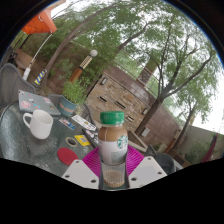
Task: Pour water
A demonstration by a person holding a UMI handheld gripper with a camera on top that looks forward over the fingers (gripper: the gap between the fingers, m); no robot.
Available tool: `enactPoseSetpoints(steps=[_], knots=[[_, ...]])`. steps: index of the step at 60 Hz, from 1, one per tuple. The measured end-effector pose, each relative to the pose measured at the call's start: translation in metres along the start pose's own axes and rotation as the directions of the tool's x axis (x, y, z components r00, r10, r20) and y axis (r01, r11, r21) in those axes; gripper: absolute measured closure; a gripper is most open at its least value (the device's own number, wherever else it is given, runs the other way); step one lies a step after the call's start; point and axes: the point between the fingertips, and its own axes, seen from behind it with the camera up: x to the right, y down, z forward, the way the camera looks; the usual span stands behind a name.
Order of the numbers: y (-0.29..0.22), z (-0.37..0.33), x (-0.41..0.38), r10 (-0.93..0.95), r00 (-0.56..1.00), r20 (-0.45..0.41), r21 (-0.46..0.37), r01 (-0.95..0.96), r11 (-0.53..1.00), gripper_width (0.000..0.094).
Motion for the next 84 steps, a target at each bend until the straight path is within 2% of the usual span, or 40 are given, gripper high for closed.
enactPoseSetpoints(steps=[7,12,16,24,33,34,35,38,39,54,59,62,65,68,71,74,78,81,84], knots=[[-0.052,0.036,-0.031,-0.444,0.896,-0.023,0.033,0.444,0.895,0.0648],[-0.073,0.055,-0.061,-0.723,0.69,-0.035,0.043,0.724,0.689,0.0649],[-0.081,0.075,-0.08,-0.874,0.482,-0.054,0.048,0.876,0.48,0.0648],[-0.09,0.087,-0.11,-0.992,0.085,-0.094,0.041,0.996,0.082,0.0649],[-0.108,0.092,-0.12,-0.973,-0.178,-0.144,0.048,0.981,-0.187,0.0649],[-0.109,0.09,-0.121,-0.97,-0.191,-0.149,0.049,0.979,-0.2,0.0648],[-0.104,0.088,-0.129,-0.965,-0.2,-0.169,0.012,0.979,-0.205,0.0648],[-0.105,0.083,-0.131,-0.961,-0.218,-0.172,0.015,0.974,-0.224,0.065],[-0.111,0.093,-0.125,-0.964,-0.219,-0.153,0.053,0.972,-0.229,0.0649],[-0.115,0.096,-0.129,-0.964,-0.209,-0.164,0.069,0.972,-0.223,0.0649],[-0.132,0.097,-0.126,-0.982,-0.051,-0.18,0.098,0.993,-0.07,0.0647],[-0.146,0.097,-0.116,-0.974,0.134,-0.181,0.118,0.987,0.114,0.0647],[-0.158,0.096,-0.102,-0.907,0.386,-0.165,0.147,0.919,0.365,0.0644],[-0.162,0.094,-0.089,-0.755,0.646,-0.115,0.181,0.761,0.623,0.0647],[-0.156,0.093,-0.075,-0.519,0.853,-0.052,0.188,0.519,0.834,0.0646],[-0.143,0.093,-0.073,-0.238,0.97,0.052,0.184,0.225,0.957,0.0646],[-0.115,0.096,-0.075,0.165,0.972,0.166,0.115,-0.185,0.976,0.0647],[-0.092,0.093,-0.086,0.421,0.872,0.25,0.044,-0.445,0.895,0.0646],[-0.075,0.099,-0.098,0.592,0.748,0.3,-0.04,-0.61,0.791,0.0647]])
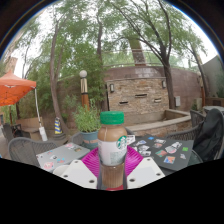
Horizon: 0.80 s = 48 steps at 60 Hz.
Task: Pour water
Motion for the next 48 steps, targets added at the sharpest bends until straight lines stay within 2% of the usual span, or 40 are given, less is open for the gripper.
enactPoseSetpoints(steps=[2,6,14,25,35,43,48], knots=[[0.018,0.005,0.006,0.09,0.996,0.015,-0.026,-0.09,0.996,0.0646],[0.042,0.009,0.017,0.138,0.99,0.022,-0.043,-0.137,0.99,0.0647],[0.078,0.017,0.027,0.078,0.997,0.022,-0.094,-0.075,0.993,0.0647],[0.098,0.029,0.014,-0.008,0.999,0.049,-0.144,0.015,0.989,0.0647],[0.099,0.024,0.008,-0.099,0.993,0.057,-0.11,0.105,0.988,0.0645],[0.098,0.021,0.009,-0.068,0.996,0.05,-0.112,0.074,0.991,0.0645],[0.097,0.021,0.009,-0.075,0.996,0.051,-0.109,0.081,0.991,0.058]])
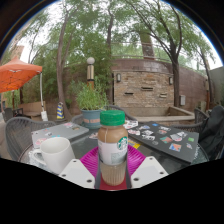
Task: Pour water
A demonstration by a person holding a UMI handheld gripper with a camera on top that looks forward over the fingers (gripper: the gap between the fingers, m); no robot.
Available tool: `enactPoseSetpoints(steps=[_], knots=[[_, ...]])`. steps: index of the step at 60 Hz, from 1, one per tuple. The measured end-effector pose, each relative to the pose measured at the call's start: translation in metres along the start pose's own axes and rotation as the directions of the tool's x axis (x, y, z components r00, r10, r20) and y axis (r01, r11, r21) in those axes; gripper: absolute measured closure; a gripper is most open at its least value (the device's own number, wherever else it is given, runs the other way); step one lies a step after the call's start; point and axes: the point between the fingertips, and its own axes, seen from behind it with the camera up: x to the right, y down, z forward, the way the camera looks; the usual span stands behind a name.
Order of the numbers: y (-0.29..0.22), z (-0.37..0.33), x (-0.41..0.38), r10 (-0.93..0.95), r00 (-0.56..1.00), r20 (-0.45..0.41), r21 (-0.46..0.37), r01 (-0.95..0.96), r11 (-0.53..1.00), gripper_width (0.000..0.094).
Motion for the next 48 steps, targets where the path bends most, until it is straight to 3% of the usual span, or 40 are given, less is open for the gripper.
enactPoseSetpoints(steps=[6,12,16,38,48], knots=[[0.005,-0.004,0.003,0.006,1.0,-0.011,-0.04,-0.006,0.999,0.044],[0.001,-0.023,-0.003,0.053,0.999,-0.002,-0.056,-0.053,0.997,0.0076],[-0.008,-0.051,-0.004,0.064,0.998,-0.001,-0.056,-0.064,0.996,0.0113],[-0.052,-0.272,-0.026,0.052,0.995,-0.082,-0.028,-0.054,0.998,0.0107],[-0.049,-0.347,-0.04,0.077,0.995,-0.056,0.003,-0.077,0.997,0.0107]])
